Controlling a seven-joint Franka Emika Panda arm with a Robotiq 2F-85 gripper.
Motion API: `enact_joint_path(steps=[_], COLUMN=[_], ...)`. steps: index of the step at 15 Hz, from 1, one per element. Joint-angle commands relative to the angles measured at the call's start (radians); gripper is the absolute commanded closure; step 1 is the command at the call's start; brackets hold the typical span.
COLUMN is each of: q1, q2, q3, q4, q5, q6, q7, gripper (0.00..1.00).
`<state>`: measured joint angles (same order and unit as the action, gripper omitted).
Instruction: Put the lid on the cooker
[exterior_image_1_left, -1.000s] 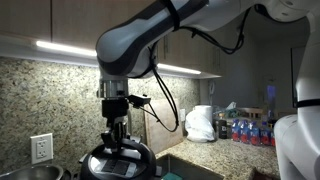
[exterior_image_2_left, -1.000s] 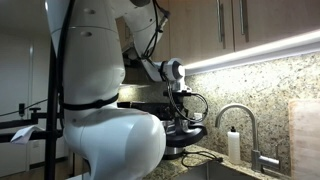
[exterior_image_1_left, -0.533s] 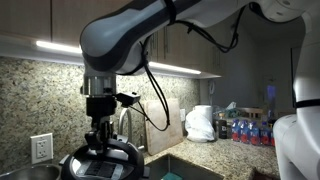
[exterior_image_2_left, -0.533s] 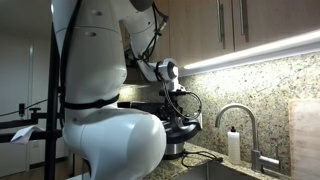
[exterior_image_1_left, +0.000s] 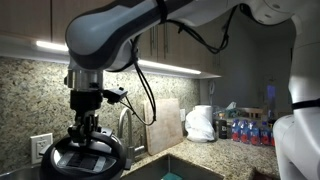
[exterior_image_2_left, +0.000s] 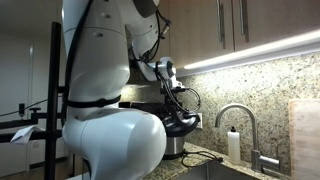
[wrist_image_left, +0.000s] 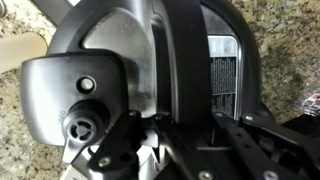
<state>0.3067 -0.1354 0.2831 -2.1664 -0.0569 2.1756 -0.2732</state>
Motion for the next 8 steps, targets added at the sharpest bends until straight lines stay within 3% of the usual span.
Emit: enact_joint_path(steps=[1, 8], q1=[-0.004, 0.002], q2=[0.019, 0.03], q3=[0.006, 0.003], q4=[0.043, 0.059], q5=[-0.066, -0.051], q6=[0.047, 0.03], q7=[-0.01, -0.07], gripper=[0.96, 0.96])
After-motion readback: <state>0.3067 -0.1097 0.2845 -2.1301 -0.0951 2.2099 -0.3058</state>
